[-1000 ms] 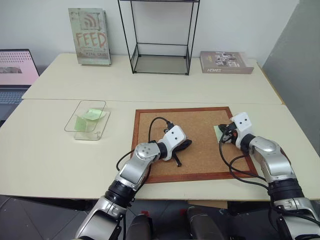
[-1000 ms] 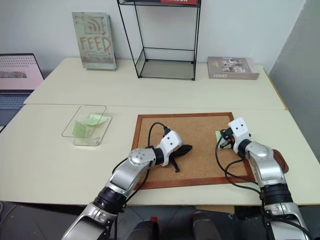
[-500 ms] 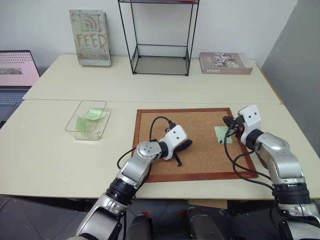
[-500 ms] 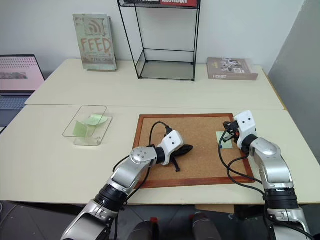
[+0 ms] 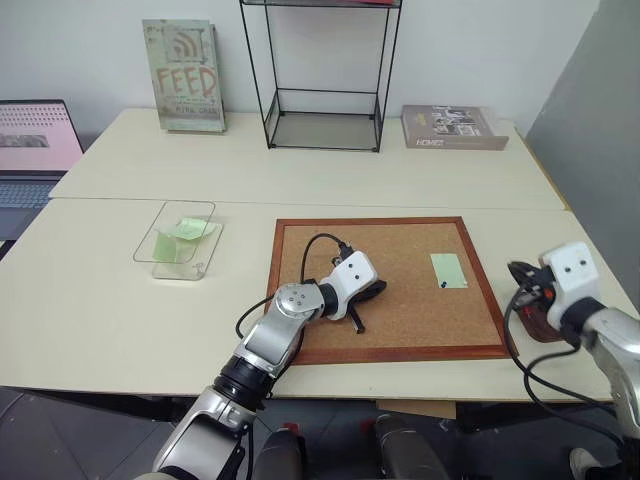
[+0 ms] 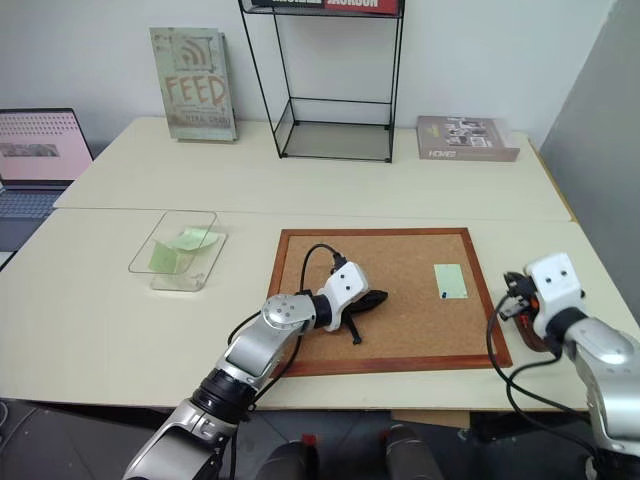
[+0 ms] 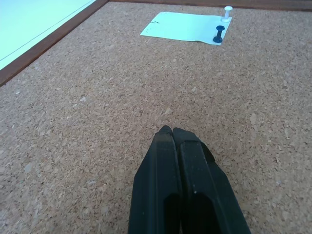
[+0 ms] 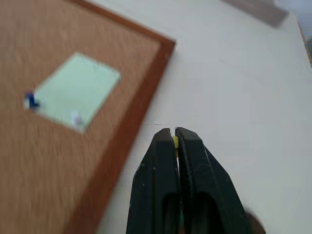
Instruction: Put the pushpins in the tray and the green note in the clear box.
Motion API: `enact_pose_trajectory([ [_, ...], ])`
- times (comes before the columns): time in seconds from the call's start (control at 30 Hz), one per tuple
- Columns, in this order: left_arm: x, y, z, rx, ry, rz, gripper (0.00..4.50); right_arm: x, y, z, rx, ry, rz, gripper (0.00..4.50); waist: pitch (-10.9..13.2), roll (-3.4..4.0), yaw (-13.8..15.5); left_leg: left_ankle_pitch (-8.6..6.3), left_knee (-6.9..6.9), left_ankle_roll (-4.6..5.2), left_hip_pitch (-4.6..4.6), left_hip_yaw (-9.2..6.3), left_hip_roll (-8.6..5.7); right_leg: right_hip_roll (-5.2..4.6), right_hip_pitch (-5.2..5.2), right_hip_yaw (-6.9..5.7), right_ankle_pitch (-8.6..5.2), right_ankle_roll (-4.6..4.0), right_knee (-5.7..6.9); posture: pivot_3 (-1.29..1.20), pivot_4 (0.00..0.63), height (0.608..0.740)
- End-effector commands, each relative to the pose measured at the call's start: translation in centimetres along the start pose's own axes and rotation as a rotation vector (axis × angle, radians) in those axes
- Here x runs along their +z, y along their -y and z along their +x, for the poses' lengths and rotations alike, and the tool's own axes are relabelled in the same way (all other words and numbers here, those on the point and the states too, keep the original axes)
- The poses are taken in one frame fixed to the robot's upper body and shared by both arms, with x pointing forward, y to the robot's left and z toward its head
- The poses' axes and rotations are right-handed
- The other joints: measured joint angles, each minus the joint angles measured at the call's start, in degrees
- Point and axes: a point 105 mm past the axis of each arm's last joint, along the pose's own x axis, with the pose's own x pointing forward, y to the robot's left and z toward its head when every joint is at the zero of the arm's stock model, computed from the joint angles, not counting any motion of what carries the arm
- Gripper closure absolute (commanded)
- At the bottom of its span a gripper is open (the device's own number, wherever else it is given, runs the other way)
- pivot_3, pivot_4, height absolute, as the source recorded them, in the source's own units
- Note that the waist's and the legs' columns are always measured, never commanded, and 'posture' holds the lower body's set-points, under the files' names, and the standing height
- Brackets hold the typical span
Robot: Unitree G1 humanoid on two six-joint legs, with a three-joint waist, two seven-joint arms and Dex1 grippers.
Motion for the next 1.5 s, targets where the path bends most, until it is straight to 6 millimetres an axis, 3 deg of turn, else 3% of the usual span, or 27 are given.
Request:
enact_pose_trajectory([
  [0.03, -1.6, 0.5, 0.2, -0.015, -0.064, -0.001, 4.50, -0.4, 1.7, -1.6, -0.071, -0.042, -0.059, 4.49, 0.00, -0.01, -0.15, 0.01, 0.01, 0.01, 0.03, 0.04, 0.00, 0.00, 0.00, 0.02, 0.00, 0.00, -0.01, 0.00, 0.150, 0.740],
  [0.3, -1.6, 0.3, 0.3, -0.011, -0.063, 0.007, 4.50, -2.7, 2.3, -1.7, -0.095, -0.129, -0.029, 4.49, 0.00, -0.01, -0.19, 0.03, 0.00, 0.04, 0.14, 0.12, 0.02, -0.01, 0.00, 0.07, -0.02, -0.01, -0.08, 0.00, 0.150, 0.740],
  [0.57, -1.7, 0.1, 0.1, -0.005, -0.066, 0.011, 4.50, -3.7, 2.5, -0.8, -0.087, -0.173, 0.012, 2.91, 0.01, -0.02, -0.14, 0.03, -0.03, 0.04, 0.10, 0.11, 0.01, -0.02, 0.00, 0.06, -0.02, -0.01, -0.10, 0.00, 0.150, 0.740],
  [0.87, -1.8, 0.2, 0.2, -0.005, -0.066, 0.015, 4.50, -2.9, 3.4, -1.1, -0.123, -0.141, 0.029, 1.11, 0.01, -0.02, -0.17, 0.03, -0.03, 0.04, 0.09, 0.11, 0.01, -0.01, -0.02, 0.06, -0.02, -0.01, -0.10, 0.00, 0.150, 0.740],
  [1.0, -1.8, 0.1, 0.2, -0.004, -0.067, 0.017, 4.50, -0.1, 3.7, -1.8, -0.116, -0.033, 0.038, 1.11, 0.01, -0.02, -0.16, 0.03, -0.03, 0.04, 0.07, 0.12, 0.01, -0.02, -0.03, 0.07, -0.02, -0.01, -0.11, 0.00, 0.150, 0.740],
  [1.17, -1.8, -0.1, 0.3, -0.004, -0.068, 0.018, 4.50, 3.3, 0.2, -1.7, 0.048, 0.139, 0.137, 1.11, 0.02, -0.04, -0.19, 0.03, -0.03, 0.04, 0.08, 0.07, 0.02, 0.00, -0.03, 0.04, -0.03, -0.01, -0.10, 0.00, 0.150, 0.740],
  [1.3, -1.6, -0.3, 0.4, -0.005, -0.066, 0.023, 4.50, 3.5, -2.2, -0.3, 0.079, 0.179, 0.176, 1.11, 0.02, -0.06, -0.18, 0.03, -0.01, 0.04, 0.07, 0.07, 0.03, -0.01, -0.03, 0.03, -0.03, -0.01, -0.19, 0.00, 0.150, 0.740],
  [1.5, -1.6, -0.3, 0.4, -0.007, -0.066, 0.029, 4.50, 3.2, -4.3, 2.5, 0.067, 0.199, 0.227, 1.11, 0.02, -0.08, -0.22, 0.03, -0.02, 0.04, 0.02, 0.11, 0.05, -0.04, -0.09, 0.03, -0.03, -0.01, -0.26, 0.00, 0.150, 0.740],
])
